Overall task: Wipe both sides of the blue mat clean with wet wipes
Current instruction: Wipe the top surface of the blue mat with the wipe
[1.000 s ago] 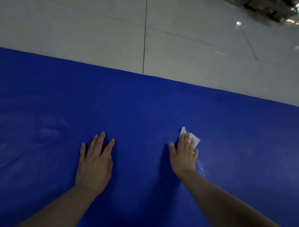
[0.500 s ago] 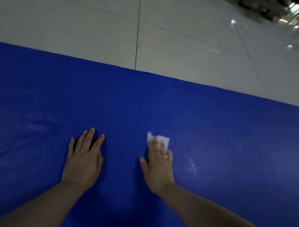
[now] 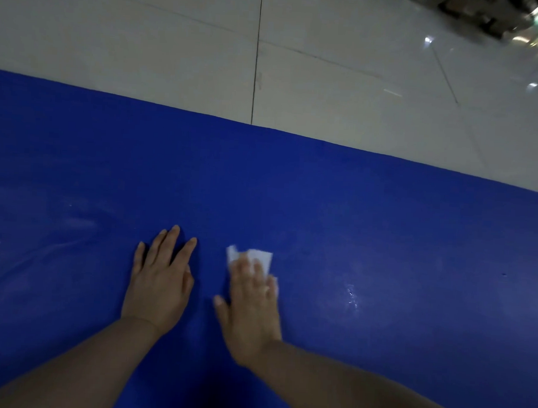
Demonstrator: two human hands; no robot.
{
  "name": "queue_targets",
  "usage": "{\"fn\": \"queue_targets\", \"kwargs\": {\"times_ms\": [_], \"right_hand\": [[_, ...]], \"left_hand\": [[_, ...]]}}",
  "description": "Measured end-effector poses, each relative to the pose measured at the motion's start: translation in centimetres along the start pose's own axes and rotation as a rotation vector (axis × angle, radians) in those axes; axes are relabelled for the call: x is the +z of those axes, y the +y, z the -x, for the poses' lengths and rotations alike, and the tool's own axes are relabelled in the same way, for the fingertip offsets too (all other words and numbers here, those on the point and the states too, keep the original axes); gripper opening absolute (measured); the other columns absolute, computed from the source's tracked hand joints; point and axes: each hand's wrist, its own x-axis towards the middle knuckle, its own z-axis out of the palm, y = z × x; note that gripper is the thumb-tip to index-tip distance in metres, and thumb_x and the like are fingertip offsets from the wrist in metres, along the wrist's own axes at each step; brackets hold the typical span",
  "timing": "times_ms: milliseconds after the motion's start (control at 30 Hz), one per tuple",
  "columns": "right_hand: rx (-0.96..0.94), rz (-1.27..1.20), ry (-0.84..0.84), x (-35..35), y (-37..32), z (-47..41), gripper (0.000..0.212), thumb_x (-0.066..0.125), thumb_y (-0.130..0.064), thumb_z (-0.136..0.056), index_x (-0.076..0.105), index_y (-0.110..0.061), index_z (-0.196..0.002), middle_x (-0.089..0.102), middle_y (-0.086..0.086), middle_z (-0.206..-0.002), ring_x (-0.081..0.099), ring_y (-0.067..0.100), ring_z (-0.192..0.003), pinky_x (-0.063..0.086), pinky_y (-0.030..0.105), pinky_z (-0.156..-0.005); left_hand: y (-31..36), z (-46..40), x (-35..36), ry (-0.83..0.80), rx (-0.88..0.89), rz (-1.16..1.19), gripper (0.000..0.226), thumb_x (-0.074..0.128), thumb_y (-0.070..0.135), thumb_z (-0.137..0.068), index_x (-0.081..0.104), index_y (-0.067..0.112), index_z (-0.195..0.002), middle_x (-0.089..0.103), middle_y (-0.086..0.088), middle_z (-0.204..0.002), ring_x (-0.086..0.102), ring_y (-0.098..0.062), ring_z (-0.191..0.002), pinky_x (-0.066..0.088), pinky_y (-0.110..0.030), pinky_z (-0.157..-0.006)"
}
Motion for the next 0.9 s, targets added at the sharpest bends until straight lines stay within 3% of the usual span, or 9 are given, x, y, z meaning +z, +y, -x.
{"fn": "queue_targets", "kwargs": {"times_ms": [67,167,333,400,500,567,700,800,900], "right_hand": [[-0.108,-0.033,-0.107,-0.3,-1.3,0.7,0.069,0.005,-0.053,-0.09,-0.024,-0.029,-0.147,-0.032,-0.012,-0.15,-0.03,0.01,-0.138,-0.016,0.038,-0.114],[0.087,-0.014,0.02,-0.5,2.5,0.1,0.064,0.014,-0.048,-0.097,-0.018,-0.029,-0.149,-0.016,-0.007,-0.158,-0.014,0.013,-0.145,-0.005,0.037,-0.116],[0.586,-0.051,0.088,-2.6,8.8,-0.4,0.063,0.018,-0.044,-0.101,-0.007,-0.017,-0.152,-0.01,0.0,-0.16,-0.007,0.021,-0.147,0.002,0.043,-0.119],[0.507,0.01,0.068,-2.0,6.8,0.1,0.065,0.015,-0.047,-0.1,-0.011,-0.018,-0.152,-0.013,0.001,-0.16,-0.009,0.023,-0.147,-0.003,0.043,-0.118],[0.117,0.019,-0.003,-0.1,1.4,2.2,0.068,-0.004,-0.055,-0.09,-0.02,-0.023,-0.147,-0.025,-0.005,-0.155,-0.02,0.02,-0.144,-0.013,0.041,-0.113],[-0.044,-0.029,-0.085,0.3,-0.3,3.1,0.064,0.002,-0.055,-0.095,-0.02,-0.027,-0.148,-0.028,-0.01,-0.152,-0.028,0.014,-0.14,-0.014,0.04,-0.115],[0.204,0.048,0.127,-0.3,4.6,2.2,0.065,0.016,-0.048,-0.096,-0.004,-0.023,-0.153,-0.007,-0.005,-0.159,-0.001,0.018,-0.147,0.007,0.041,-0.117],[0.49,-0.022,0.009,-1.4,6.5,1.7,0.065,0.012,-0.048,-0.1,-0.011,-0.018,-0.152,-0.019,-0.003,-0.158,-0.012,0.019,-0.147,-0.003,0.04,-0.119],[0.358,0.001,-0.03,-1.1,2.9,2.2,0.076,-0.007,-0.057,-0.086,-0.015,-0.019,-0.151,-0.022,-0.001,-0.158,-0.017,0.021,-0.145,-0.01,0.041,-0.116]], "left_hand": [[-0.2,0.0,-0.1,0.005,-0.001,0.014,0.048,0.043,0.02,-0.093,0.048,0.013,-0.14,0.032,-0.015,-0.153,0.025,-0.029,-0.142,0.014,-0.052,-0.115],[-0.6,0.1,-0.2,-0.012,0.027,0.053,0.055,0.025,0.031,-0.092,0.052,0.012,-0.137,0.035,-0.014,-0.152,0.027,-0.028,-0.141,0.015,-0.052,-0.115],[-1.2,0.3,0.0,0.037,0.074,0.135,0.04,0.047,0.019,-0.093,0.059,0.006,-0.129,0.039,-0.014,-0.148,0.029,-0.028,-0.139,0.005,-0.039,-0.12],[-1.1,0.6,-0.3,0.054,0.103,0.164,0.037,0.049,0.016,-0.092,0.062,0.006,-0.125,0.041,-0.015,-0.146,0.031,-0.029,-0.138,0.006,-0.038,-0.121],[-0.7,2.3,-0.6,0.046,0.165,0.112,0.045,0.035,0.025,-0.091,0.065,0.009,-0.12,0.045,-0.014,-0.142,0.035,-0.03,-0.136,0.015,-0.045,-0.118],[-0.4,3.8,-0.7,0.017,0.164,0.052,0.048,0.032,0.026,-0.09,0.065,0.011,-0.12,0.047,-0.014,-0.142,0.035,-0.028,-0.135,0.009,-0.043,-0.118],[-0.3,5.0,-0.6,-0.036,0.134,0.002,0.051,0.028,0.025,-0.091,0.063,0.014,-0.126,0.045,-0.013,-0.144,0.035,-0.026,-0.135,0.014,-0.049,-0.114],[-0.3,4.8,-0.5,-0.046,0.128,-0.013,0.051,0.028,0.025,-0.09,0.062,0.013,-0.126,0.045,-0.014,-0.144,0.035,-0.027,-0.134,0.016,-0.049,-0.114],[-0.2,4.7,-0.7,-0.058,0.123,-0.014,0.051,0.028,0.025,-0.089,0.062,0.013,-0.125,0.046,-0.014,-0.143,0.035,-0.026,-0.134,0.008,-0.043,-0.116]]}}
